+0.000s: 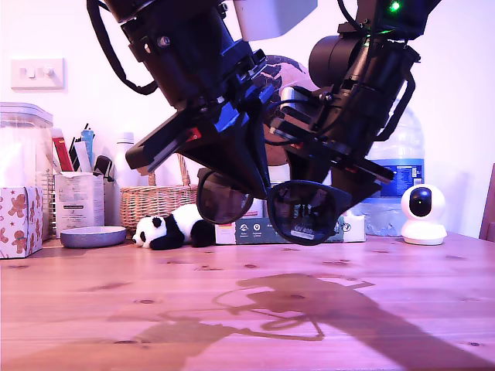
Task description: Pick up the sunglasses and open them, then place them back on the table
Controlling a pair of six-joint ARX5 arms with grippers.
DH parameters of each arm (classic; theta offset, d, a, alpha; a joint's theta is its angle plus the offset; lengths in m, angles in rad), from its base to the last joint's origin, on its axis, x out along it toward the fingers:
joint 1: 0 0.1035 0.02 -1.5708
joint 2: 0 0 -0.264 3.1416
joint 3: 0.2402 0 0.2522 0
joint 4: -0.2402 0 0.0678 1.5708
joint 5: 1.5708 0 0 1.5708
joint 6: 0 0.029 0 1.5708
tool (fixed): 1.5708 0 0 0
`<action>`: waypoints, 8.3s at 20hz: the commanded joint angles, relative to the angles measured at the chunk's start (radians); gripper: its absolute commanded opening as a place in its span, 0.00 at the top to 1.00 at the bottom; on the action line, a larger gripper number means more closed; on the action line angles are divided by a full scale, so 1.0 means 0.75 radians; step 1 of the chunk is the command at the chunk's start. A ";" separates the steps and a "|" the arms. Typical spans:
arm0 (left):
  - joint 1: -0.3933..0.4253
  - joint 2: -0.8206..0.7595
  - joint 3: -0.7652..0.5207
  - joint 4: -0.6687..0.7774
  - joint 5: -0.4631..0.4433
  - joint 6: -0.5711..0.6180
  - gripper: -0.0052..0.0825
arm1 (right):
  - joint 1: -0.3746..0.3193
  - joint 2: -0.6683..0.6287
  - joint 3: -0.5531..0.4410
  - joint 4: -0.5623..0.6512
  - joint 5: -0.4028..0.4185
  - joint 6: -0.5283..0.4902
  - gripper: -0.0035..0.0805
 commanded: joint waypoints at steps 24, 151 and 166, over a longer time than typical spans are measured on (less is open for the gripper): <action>0.038 -0.010 -0.024 -0.033 -0.024 0.004 0.96 | -0.065 -0.001 0.001 -0.080 0.144 0.063 0.58; 0.039 -0.011 -0.024 -0.037 0.081 0.233 0.96 | 0.063 0.095 0.140 0.284 -0.127 -0.944 0.54; 0.048 -0.011 -0.024 -0.036 0.081 0.223 0.96 | 0.003 0.070 0.218 0.128 -0.093 -0.979 0.47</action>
